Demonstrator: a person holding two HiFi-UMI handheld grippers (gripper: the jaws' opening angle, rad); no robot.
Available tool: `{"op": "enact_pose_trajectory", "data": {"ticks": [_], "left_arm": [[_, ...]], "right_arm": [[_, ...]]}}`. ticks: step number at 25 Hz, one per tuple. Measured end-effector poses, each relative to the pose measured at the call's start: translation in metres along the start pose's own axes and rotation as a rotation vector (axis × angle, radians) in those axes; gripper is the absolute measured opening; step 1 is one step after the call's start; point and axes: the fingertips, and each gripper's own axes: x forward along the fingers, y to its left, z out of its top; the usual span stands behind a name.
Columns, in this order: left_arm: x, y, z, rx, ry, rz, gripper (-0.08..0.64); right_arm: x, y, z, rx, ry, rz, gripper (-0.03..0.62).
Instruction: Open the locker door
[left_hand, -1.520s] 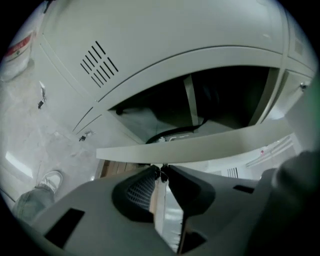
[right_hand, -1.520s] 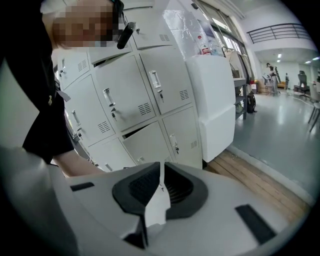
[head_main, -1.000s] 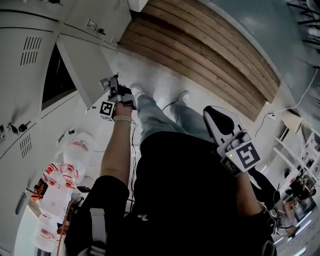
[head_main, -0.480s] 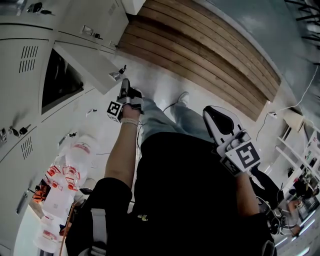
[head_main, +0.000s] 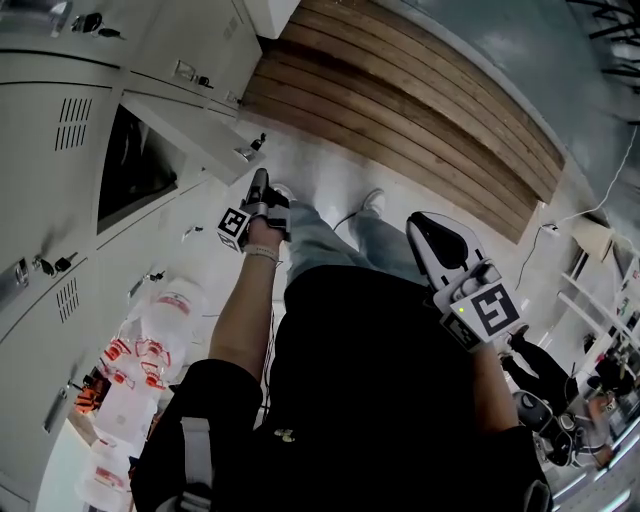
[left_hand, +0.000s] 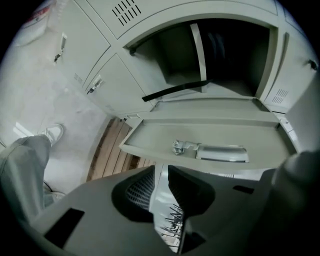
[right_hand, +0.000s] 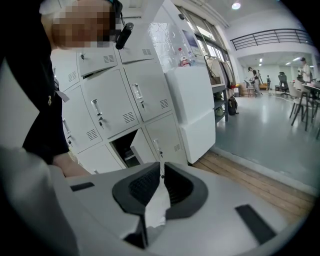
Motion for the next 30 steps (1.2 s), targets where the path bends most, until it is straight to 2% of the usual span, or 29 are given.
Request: {"op": "enact_pose_trajectory", "data": {"ticks": [2, 5, 11, 18, 22, 24, 27, 30], "left_arm": [[0.003, -0.005, 0.005, 0.013, -0.005, -0.01, 0.095], [0.013, -0.015, -0.001, 0.061, 0.054, -0.02, 0.078], [0.034, -0.028, -0.017, 0.08, 0.125, -0.036, 0.078], [0.068, -0.042, -0.032, 0.149, 0.224, -0.034, 0.078], [0.084, -0.058, -0.042, 0.14, 0.266, -0.077, 0.078], [0.091, -0.069, -0.052, 0.135, 0.32, -0.105, 0.078], [0.093, -0.087, -0.075, 0.193, 0.426, -0.124, 0.078], [0.081, -0.111, -0.098, 0.208, 0.506, -0.158, 0.078]], "right_arm": [[0.0, 0.0, 0.002, -0.006, -0.01, -0.012, 0.044], [0.0, 0.005, 0.004, 0.002, -0.016, -0.017, 0.044], [-0.005, 0.009, 0.006, 0.029, -0.035, -0.055, 0.044], [-0.012, 0.009, 0.004, 0.06, -0.061, -0.108, 0.044], [-0.012, 0.009, 0.003, 0.076, -0.069, -0.119, 0.044], [-0.012, 0.008, 0.004, 0.084, -0.074, -0.125, 0.044], [-0.01, 0.007, 0.006, 0.089, -0.084, -0.121, 0.044], [-0.007, 0.004, 0.009, 0.075, -0.098, -0.112, 0.044]]}}
